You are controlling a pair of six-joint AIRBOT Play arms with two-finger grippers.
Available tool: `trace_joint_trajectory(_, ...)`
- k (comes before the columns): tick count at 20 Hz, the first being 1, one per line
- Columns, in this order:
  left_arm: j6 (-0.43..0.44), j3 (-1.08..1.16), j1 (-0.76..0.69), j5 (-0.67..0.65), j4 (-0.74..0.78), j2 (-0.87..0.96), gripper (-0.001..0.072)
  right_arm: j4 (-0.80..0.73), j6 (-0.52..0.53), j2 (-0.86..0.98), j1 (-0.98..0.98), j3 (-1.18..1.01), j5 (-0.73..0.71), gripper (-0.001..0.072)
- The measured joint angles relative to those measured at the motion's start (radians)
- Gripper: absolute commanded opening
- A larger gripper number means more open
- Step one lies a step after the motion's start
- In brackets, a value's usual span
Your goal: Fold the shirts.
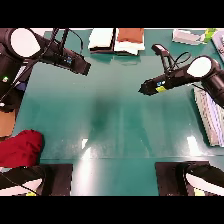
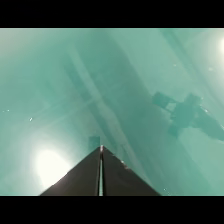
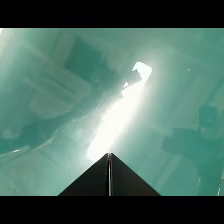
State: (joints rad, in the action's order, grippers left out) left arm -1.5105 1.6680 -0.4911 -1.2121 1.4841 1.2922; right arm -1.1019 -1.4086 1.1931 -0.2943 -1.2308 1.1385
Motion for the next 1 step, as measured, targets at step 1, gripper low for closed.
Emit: trace_joint_trajectory(1, 0.000, 0.000, 0.000, 0.000, 0.000, 0.000, 0.0027, 0.000, 0.000, 0.002, -0.001, 0.000, -0.002, 0.0021)
